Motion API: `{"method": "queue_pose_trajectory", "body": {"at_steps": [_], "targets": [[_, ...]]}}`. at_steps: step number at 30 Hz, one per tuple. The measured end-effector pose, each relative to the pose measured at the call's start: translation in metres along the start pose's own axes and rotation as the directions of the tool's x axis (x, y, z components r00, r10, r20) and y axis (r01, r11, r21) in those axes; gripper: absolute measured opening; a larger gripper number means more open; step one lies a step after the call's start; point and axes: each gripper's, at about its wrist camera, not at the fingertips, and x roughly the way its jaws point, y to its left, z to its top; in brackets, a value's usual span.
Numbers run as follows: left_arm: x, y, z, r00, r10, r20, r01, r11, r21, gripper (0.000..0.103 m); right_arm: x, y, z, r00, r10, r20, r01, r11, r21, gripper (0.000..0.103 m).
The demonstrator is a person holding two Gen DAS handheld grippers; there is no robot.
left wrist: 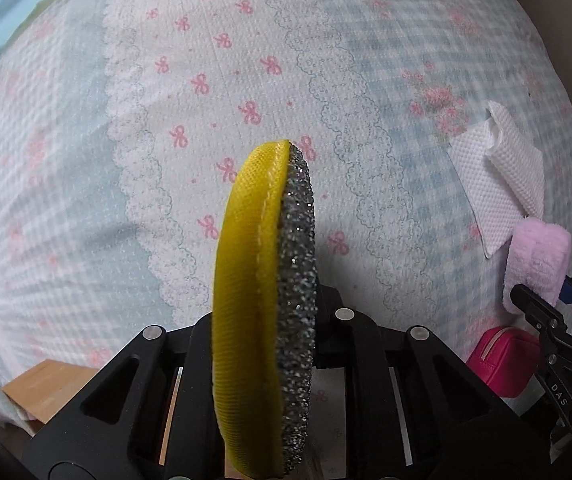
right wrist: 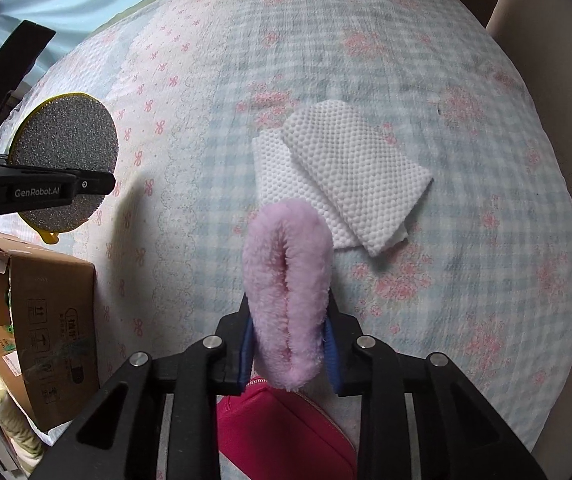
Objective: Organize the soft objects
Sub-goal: 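Grasp the yellow mesh pad with the left tool while the right tool grasps the pink hair tie, then carry pad and hair tie over the cardboard box and open both tools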
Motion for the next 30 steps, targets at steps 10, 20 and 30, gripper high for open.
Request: {"method": "queue_pose_trajectory", "body": {"at_steps": [10, 20, 30], "targets": [[-0.103, 0.001, -0.045, 0.989, -0.042, 0.141, 0.049, 0.998, -0.041, 0.013, -0.077, 0.011, -0.008, 0.994, -0.010, 0.108, 0.012, 1.000, -0.010, 0.026], [-0.202, -0.015, -0.121, 0.951, -0.019, 0.310, 0.071, 0.985, -0.157, 0.013, -0.163, 0.086, -0.013, 0.970, 0.072, 0.233, -0.044, 0.992, -0.120, 0.026], [-0.250, 0.060, -0.233, 0.939, 0.084, 0.332, 0.022, 0.953, -0.303, 0.013, -0.191, 0.191, -0.032, 0.961, 0.175, 0.216, -0.127, 0.967, -0.219, 0.026]]}}
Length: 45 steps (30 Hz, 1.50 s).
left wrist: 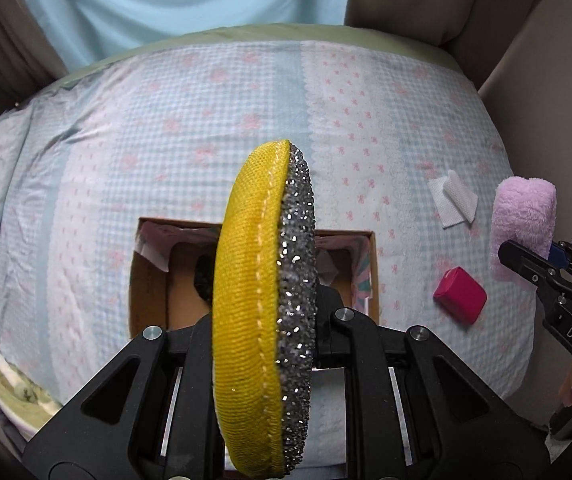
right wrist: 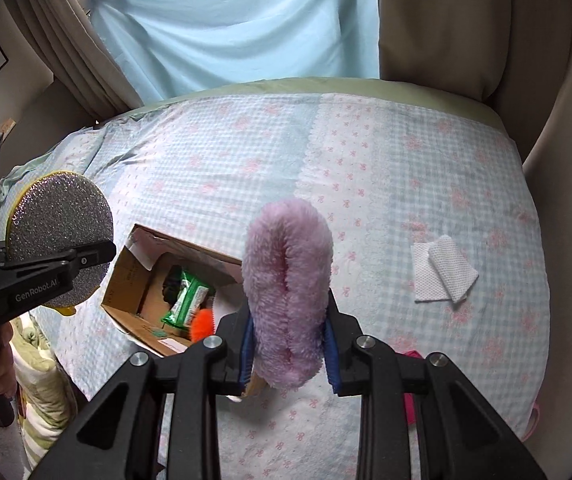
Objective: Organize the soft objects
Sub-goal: 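Carry pad and hair tie over the cardboard box and open both tools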
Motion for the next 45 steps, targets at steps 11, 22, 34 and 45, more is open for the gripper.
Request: {"method": "queue_pose_trajectory", "body": {"at_steps": [11, 22, 34, 45], "targets": [[0.045, 0.110, -0.060, 0.991, 0.002, -0.135, -0.006, 1.000, -0.026, 0.013, 0.061, 0.086, -0.009, 0.992, 0.033, -0.125, -0.018, 0.993, 0.119, 0.027], [0.124, 0.140, -0.065, 0.970, -0.006, -0.241, 0.041, 0.990, 0.137, 0.013, 0.131, 0.101, -0.022, 0.973, 0.037, -0.229, 0.042, 0.942, 0.332, 0.026], [0.151, 0.119, -0.051, 0.967, 0.006, -0.254, 0.067, 0.958, 0.278, 0.103, 0.168, 0.079, -0.005, 0.976, 0.075, -0.206, 0.026, 0.894, 0.448, 0.098], [0.156, 0.131, -0.056, 0.969, -0.019, -0.248, 0.082, 0.965, 0.249, 0.103, 0.167, 0.076, -0.009, 0.980, 0.009, -0.197, 0.069, 0.920, 0.385, 0.102]]}}
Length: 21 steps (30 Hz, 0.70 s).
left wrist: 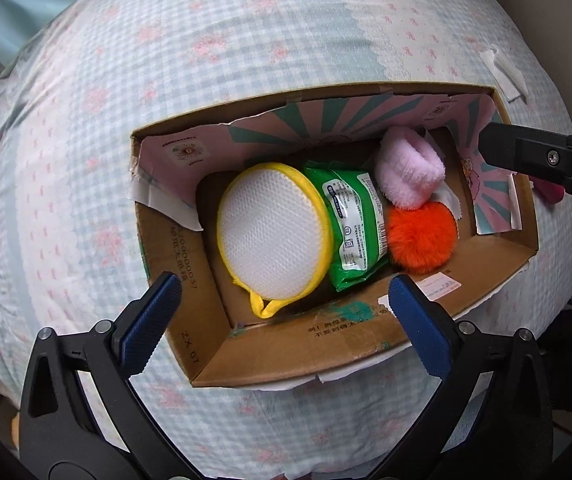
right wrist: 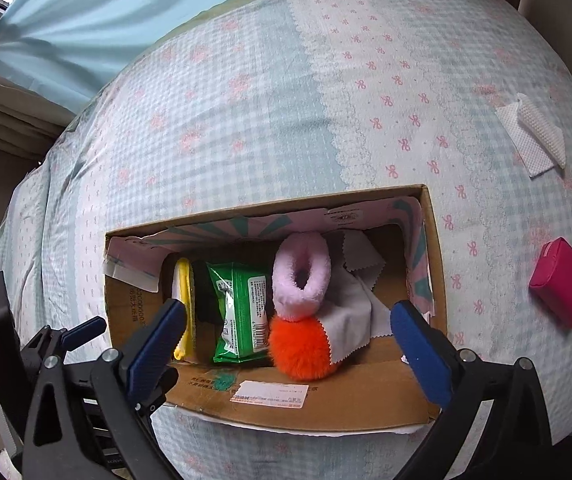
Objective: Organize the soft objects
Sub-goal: 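Carry pad and hair tie over the cardboard box and open both tools, then withdraw both tools and reach toward the white mesh cloth and pink pouch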
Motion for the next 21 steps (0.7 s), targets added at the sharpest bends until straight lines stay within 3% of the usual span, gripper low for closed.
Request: {"method": "queue_pose_trajectory", "body": {"at_steps": [11, 21], "targets": [[-0.021, 0.014, -0.009, 0.999, -0.024, 0.047, 0.027, 0.997, -0.066, 0.103, -0.024, 0.009, -0.007, 0.999, -0.020, 0.036, 0.021, 0.999, -0.040, 0.102], [-0.079, 0.000, -0.019, 0.986, -0.021, 0.163, 0.032, 0.997, -0.065, 0.103, -0.102, 0.013, -0.021, 0.981, -0.082, 0.177, 0.101, 0.990, -0.100, 0.102]]}}
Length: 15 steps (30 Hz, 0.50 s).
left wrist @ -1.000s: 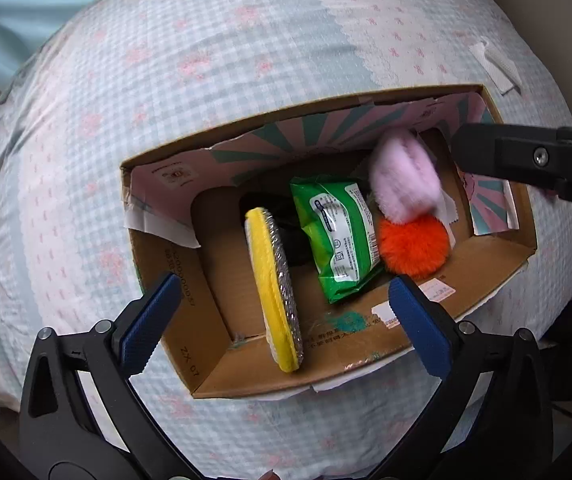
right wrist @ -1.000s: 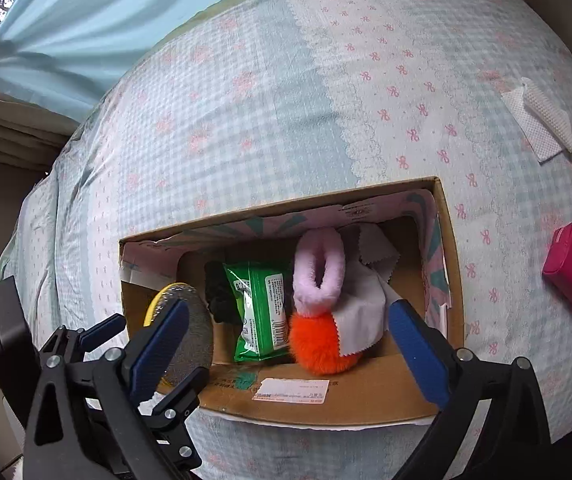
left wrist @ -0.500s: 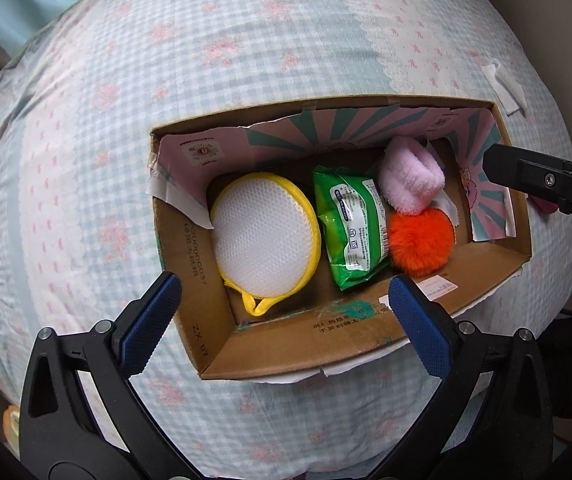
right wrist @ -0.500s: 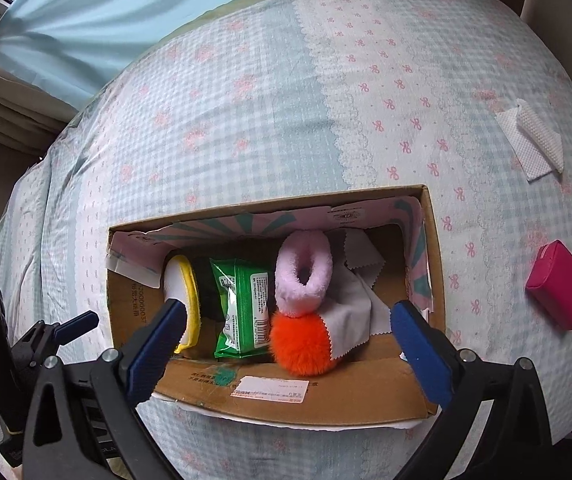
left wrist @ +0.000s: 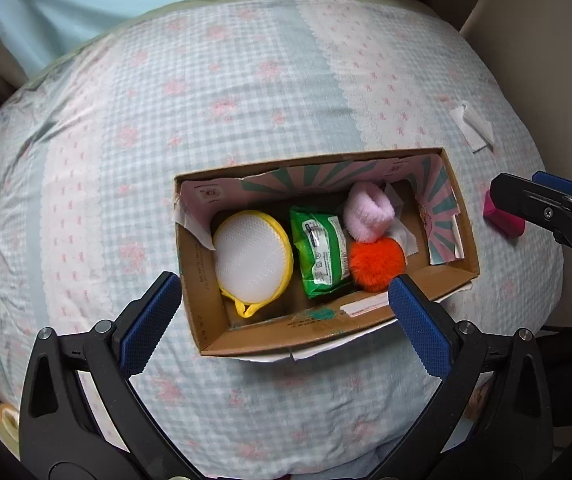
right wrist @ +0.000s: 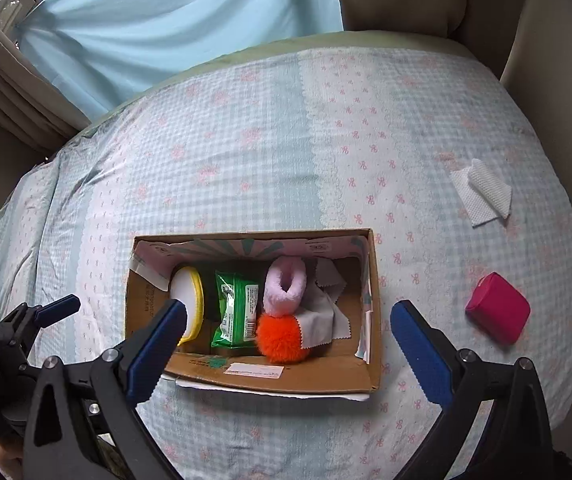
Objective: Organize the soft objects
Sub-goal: 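Withdraw both tools and reach toward the white mesh cloth and pink pouch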
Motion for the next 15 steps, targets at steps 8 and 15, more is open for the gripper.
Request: {"method": "queue_pose_trajectory", "body": {"at_steps": [8, 15], "targets": [[-0.063, -0.023, 0.009, 0.993, -0.013, 0.114, 0.014, 1.000, -0.014, 0.103, -0.082, -0.033, -0.004, 0.988, -0.082, 0.130, 0.083, 0.997, -0.005, 0.102], [-0.104, -0.072, 0.036, 0.979, -0.047, 0.196, 0.046, 0.999, 0.014, 0.103, -0.127, -0.087, -0.007, 0.977, -0.117, 0.178, 0.120, 0.993, -0.005, 0.102]]}}
